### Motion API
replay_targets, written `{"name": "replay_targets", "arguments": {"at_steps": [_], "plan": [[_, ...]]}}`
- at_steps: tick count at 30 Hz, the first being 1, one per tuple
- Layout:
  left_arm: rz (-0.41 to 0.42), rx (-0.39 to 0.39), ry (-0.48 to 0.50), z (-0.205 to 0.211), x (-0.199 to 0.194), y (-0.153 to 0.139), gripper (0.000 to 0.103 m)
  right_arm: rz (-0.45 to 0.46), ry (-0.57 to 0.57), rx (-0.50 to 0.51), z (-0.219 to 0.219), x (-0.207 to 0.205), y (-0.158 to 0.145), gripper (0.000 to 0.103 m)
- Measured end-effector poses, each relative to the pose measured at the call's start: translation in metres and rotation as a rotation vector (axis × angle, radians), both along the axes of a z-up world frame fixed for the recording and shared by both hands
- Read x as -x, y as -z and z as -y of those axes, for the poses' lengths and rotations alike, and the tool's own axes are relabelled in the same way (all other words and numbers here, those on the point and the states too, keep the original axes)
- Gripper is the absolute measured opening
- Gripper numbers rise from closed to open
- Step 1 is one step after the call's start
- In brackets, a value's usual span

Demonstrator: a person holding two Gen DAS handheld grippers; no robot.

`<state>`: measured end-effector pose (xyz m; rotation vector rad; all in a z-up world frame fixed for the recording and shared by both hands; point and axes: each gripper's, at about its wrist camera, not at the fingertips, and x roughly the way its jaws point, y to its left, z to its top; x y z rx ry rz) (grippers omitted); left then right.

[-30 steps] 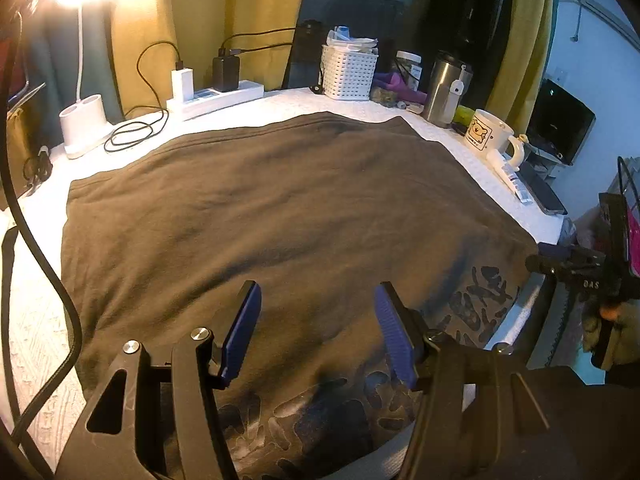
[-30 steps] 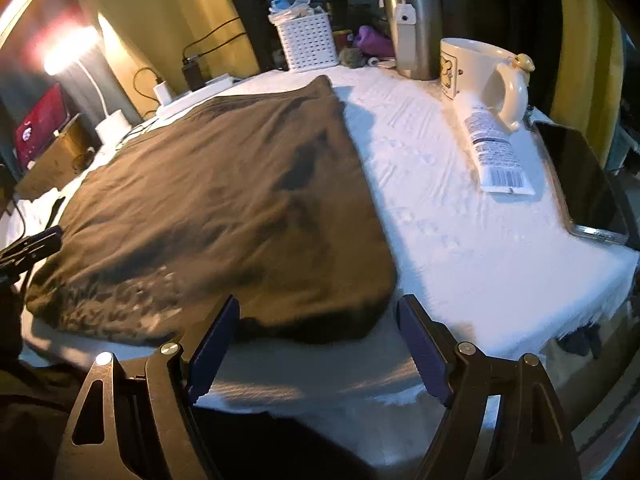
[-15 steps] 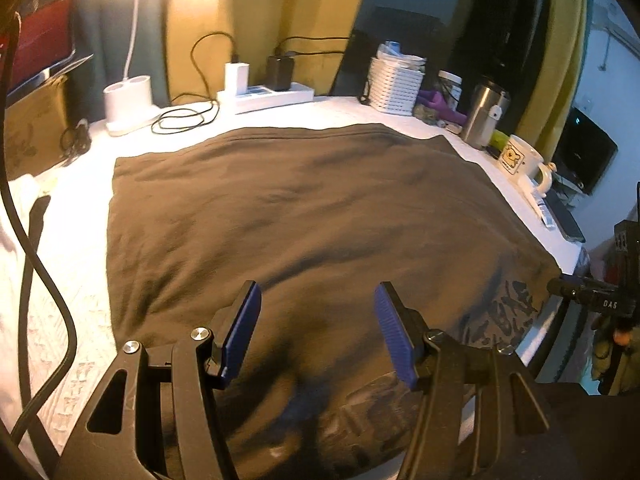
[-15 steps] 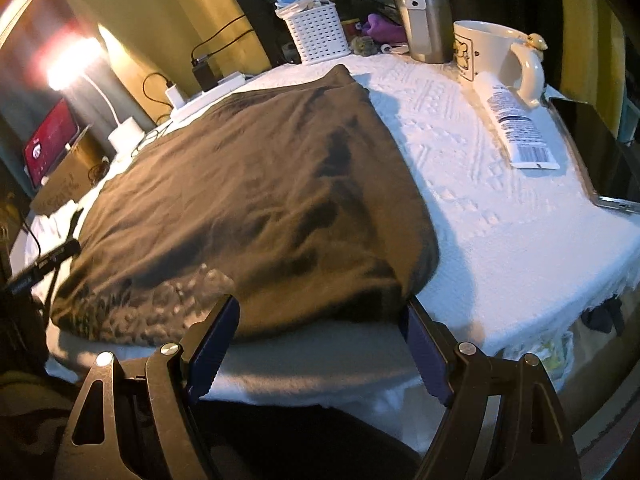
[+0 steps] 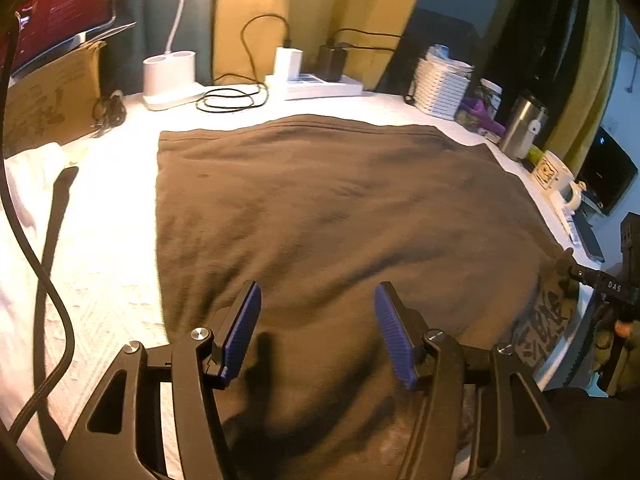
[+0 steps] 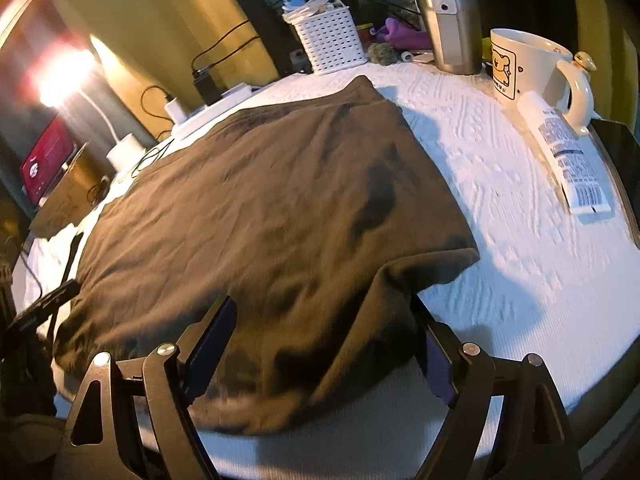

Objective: Fold small clothes

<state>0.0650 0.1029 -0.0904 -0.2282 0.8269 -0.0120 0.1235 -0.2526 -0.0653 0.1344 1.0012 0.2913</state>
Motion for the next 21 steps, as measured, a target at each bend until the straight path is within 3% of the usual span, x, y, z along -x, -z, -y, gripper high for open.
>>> {"name": "replay_targets", "arguments": {"at_steps": [10, 17, 21], "plan": [[0.051, -0.018, -0.082, -0.042, -0.018, -0.006, 0.059, -0.018, 0.085, 0.127, 0.001, 0.003, 0.001, 0.085], [0.05, -0.008, 0.01, -0.039, -0.043, -0.006, 0.059, -0.028, 0.148, 0.152, -0.004, 0.002, 0.003, 0.086], [0.039, -0.004, 0.042, -0.043, -0.053, -0.005, 0.059, -0.002, 0.115, 0.15, -0.015, -0.018, 0.006, 0.087]]}}
